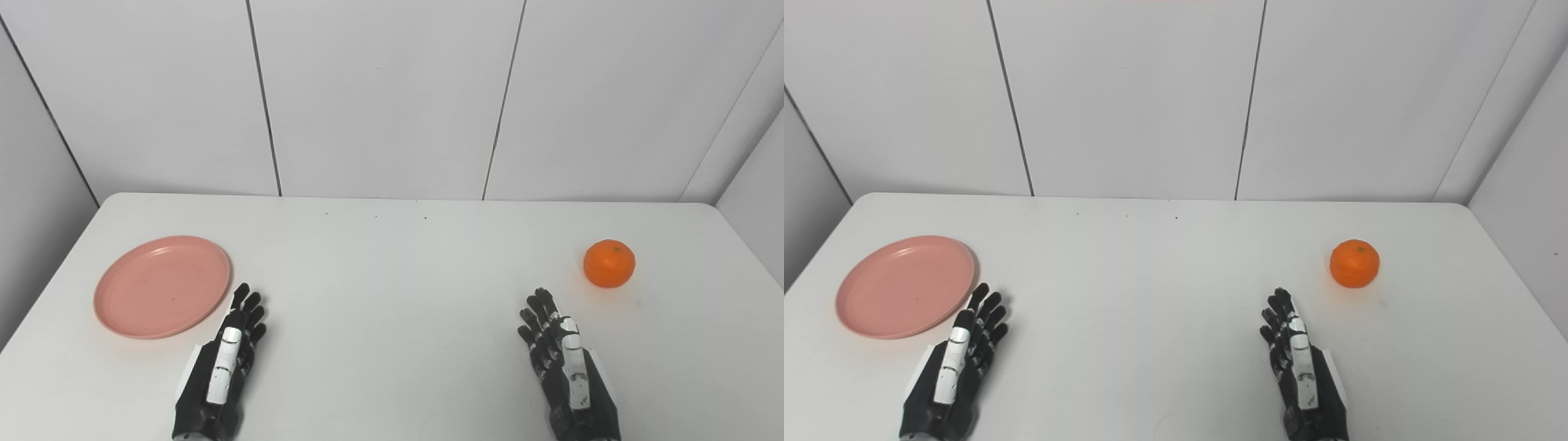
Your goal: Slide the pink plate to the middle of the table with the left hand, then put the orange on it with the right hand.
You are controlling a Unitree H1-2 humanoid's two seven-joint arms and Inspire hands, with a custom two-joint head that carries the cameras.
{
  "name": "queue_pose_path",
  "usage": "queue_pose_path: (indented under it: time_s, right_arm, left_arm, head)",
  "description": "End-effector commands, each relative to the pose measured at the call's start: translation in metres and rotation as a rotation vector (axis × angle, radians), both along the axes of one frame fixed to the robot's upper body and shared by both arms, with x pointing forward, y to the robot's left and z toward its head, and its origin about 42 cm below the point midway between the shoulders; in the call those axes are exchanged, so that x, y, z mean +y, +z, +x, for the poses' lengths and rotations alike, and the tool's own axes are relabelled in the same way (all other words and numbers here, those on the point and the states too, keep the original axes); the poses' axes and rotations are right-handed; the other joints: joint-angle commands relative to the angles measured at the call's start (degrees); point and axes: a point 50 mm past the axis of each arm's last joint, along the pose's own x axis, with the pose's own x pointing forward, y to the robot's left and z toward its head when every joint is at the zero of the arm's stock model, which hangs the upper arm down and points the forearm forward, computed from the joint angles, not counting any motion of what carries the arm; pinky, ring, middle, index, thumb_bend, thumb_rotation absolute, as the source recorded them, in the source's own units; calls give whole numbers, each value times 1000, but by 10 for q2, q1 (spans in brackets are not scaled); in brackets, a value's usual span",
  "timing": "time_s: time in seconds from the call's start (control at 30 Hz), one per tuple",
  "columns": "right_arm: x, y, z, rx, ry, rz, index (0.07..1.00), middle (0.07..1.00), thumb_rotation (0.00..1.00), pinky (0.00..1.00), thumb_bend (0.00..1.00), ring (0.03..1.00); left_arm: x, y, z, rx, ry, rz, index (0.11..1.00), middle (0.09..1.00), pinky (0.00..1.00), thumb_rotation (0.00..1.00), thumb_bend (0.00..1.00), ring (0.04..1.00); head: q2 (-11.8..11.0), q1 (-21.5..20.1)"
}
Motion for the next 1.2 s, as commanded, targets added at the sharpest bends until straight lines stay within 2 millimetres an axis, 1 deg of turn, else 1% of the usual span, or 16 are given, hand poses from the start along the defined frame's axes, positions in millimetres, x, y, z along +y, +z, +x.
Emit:
queue_pose_path:
  time_s: [0.0, 0.03, 0.23, 0.37, 0.5, 0.6, 0.63, 0.67, 0.7, 0.73, 0.77, 0.9, 0.93, 0.97, 1.1, 1.17]
  right_arm:
    - [-3, 7, 2, -50, 2, -2, 979, 985, 957, 1000, 803, 990]
    - [-3, 8, 3, -49, 2, 0, 976, 985, 955, 1000, 800, 991]
    - [-3, 8, 6, -60, -1, -9, 992, 992, 970, 1000, 781, 994]
    - [-1, 8, 5, -57, -1, 4, 988, 989, 968, 1000, 775, 991]
    - [0, 9, 3, -57, 1, 20, 982, 982, 949, 1000, 780, 982]
    - [-4, 7, 1, -54, 1, 20, 984, 979, 943, 1000, 780, 977]
    - [-6, 6, 1, -53, 0, 17, 985, 978, 946, 1000, 780, 976]
    - [-8, 4, 1, -51, 1, 16, 985, 978, 946, 1000, 780, 975]
    - [-10, 4, 1, -50, 1, 17, 988, 982, 942, 1000, 785, 979]
    - [-12, 3, 1, -47, 2, 21, 989, 984, 940, 1000, 787, 981]
    - [-14, 2, 2, -45, 3, 25, 991, 990, 935, 1000, 788, 988]
    - [-24, -3, 4, -46, 4, 33, 994, 1000, 927, 1000, 782, 999]
    - [-26, -4, 4, -46, 3, 33, 995, 1000, 928, 1000, 779, 1000]
    - [-28, -6, 5, -46, 1, 34, 996, 1000, 928, 1000, 777, 1000]
    - [-34, -9, 5, -39, -6, 40, 999, 1000, 932, 1000, 757, 1000]
    - [-37, -10, 5, -29, -11, 42, 999, 996, 931, 1000, 767, 999]
  left_arm:
    - [-3, 11, 2, -68, -23, 4, 1000, 1000, 1000, 931, 767, 1000]
    - [-3, 11, 2, -68, -21, 0, 1000, 1000, 1000, 938, 763, 1000]
    - [-2, 11, 5, -80, -11, -24, 1000, 1000, 1000, 941, 781, 1000]
    - [1, 8, 5, -124, -1, 6, 1000, 1000, 1000, 935, 791, 1000]
    - [0, 8, 5, -130, 15, 13, 1000, 1000, 1000, 930, 799, 1000]
    - [-4, 6, 4, -122, 23, 5, 1000, 1000, 1000, 930, 800, 1000]
    - [-6, 6, 3, -119, 25, 2, 1000, 1000, 1000, 928, 798, 1000]
    - [-7, 4, 3, -117, 25, 2, 1000, 1000, 1000, 927, 798, 1000]
    - [-9, 3, 3, -115, 25, 3, 1000, 1000, 1000, 931, 790, 1000]
    - [-11, 1, 4, -114, 23, 4, 1000, 1000, 1000, 932, 788, 1000]
    - [-12, 0, 4, -113, 22, 5, 1000, 1000, 1000, 935, 783, 1000]
    - [-19, -5, 6, -112, 22, 5, 1000, 1000, 1000, 930, 786, 1000]
    - [-20, -6, 7, -112, 23, 6, 1000, 1000, 1000, 928, 791, 1000]
    - [-22, -8, 7, -110, 26, 8, 1000, 1000, 1000, 926, 793, 1000]
    - [-28, -11, 8, -107, 35, 12, 1000, 1000, 1000, 922, 811, 1000]
    - [-31, -12, 8, -105, 37, 10, 1000, 1000, 1000, 926, 811, 1000]
  head:
    - [0, 0]
    - [-5, 2]
    - [-10, 9]
    - [-13, 12]
    - [-17, 15]
    - [-30, 35]
    - [-30, 35]
    - [-35, 48]
    - [-36, 50]
    - [-38, 62]
    - [-38, 62]
    - [-48, 101]
    - [-48, 101]
    - [-52, 112]
    - [-59, 130]
    - [-59, 135]
